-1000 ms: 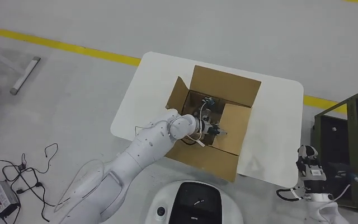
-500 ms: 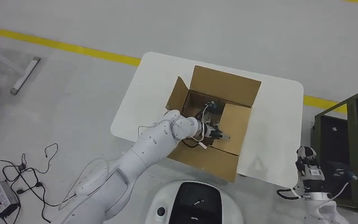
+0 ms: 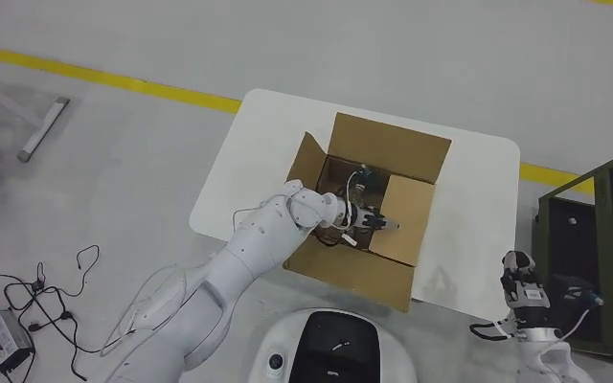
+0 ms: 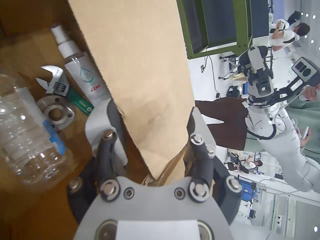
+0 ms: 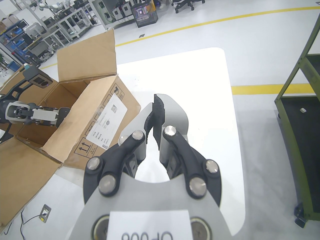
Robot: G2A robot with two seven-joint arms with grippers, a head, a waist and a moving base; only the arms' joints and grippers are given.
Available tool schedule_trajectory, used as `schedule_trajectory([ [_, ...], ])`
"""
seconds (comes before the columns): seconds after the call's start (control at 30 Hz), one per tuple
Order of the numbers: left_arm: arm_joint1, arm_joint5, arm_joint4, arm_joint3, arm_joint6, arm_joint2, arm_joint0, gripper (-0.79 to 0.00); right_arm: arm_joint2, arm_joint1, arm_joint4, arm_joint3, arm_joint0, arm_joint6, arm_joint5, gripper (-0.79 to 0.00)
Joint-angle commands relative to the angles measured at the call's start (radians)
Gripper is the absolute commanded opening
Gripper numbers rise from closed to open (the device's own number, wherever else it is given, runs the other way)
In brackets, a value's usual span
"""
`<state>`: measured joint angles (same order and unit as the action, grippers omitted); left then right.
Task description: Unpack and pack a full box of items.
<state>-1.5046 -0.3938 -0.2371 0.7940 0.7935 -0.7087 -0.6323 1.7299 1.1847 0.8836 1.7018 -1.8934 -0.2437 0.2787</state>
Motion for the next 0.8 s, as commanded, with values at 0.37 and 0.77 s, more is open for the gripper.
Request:
schedule_trajectory([
  [0.37, 0.01, -0.016, 0.04, 0.053, 0.02, -0.048, -0.002, -0.785, -0.027, 0.007, -0.005, -0.038, 0.036, 0.029, -0.001, -0.785],
  [0.77, 0.04, -0.049, 0.084, 0.168, 0.042, -0.127, -0.043, 0.0, -0.046, 0.013, -0.043, -0.073, 0.07, 0.059, 0.02, -0.785],
])
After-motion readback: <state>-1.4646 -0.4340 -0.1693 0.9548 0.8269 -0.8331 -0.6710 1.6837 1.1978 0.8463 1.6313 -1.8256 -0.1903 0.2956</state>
